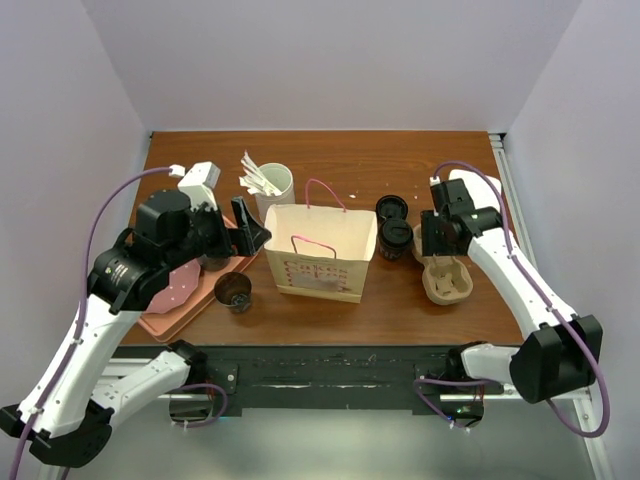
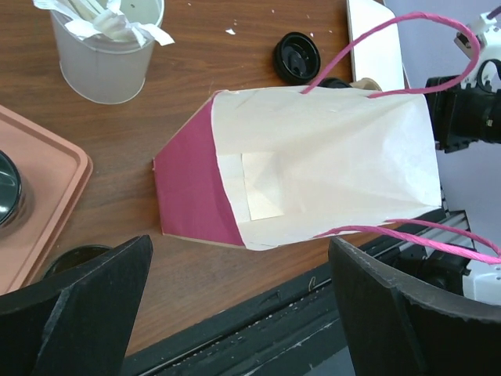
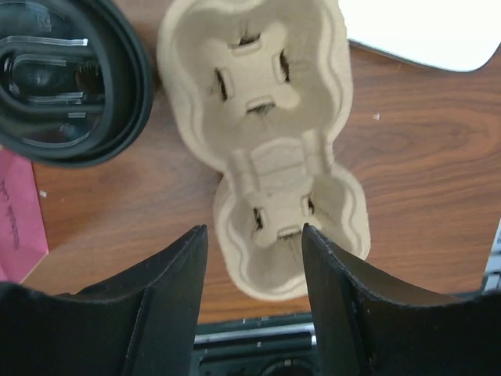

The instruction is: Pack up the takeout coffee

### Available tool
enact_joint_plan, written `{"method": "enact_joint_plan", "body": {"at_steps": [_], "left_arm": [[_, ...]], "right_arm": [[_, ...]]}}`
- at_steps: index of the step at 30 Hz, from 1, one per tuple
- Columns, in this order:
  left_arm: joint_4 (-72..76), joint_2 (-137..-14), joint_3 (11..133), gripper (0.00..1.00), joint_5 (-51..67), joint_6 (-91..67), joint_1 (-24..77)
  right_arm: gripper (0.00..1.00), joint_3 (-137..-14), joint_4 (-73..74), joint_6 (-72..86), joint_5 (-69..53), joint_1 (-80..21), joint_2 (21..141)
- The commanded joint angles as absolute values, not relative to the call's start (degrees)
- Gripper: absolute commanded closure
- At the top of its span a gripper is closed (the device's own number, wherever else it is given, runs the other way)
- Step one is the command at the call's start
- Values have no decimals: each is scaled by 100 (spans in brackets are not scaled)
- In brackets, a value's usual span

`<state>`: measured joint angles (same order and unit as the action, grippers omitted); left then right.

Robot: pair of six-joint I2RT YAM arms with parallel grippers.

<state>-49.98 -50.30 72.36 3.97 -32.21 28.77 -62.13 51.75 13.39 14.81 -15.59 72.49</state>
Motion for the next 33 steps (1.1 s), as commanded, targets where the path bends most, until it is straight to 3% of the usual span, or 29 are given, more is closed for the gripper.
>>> {"method": "enact_joint_plan", "body": {"at_steps": [1,4,18,33], "left_arm": [[-4904,-4948,7251,0,475,-3217,3058],[-5010,-5036,7391,0,474,-3182,3163],[-5344,-5001,7462,0,18,-2839,3472],[-5361,-5019,7532,0,-167,-2777,3524]], "right_arm": [[45,-5907,4229,374,900,-1311,6848],[46,-5801,4087,36,484,-855,7004],[52,-5950,4157,-624,150,-589,7822],[47,-5906,4333,-677,193,-466,7893]]}}
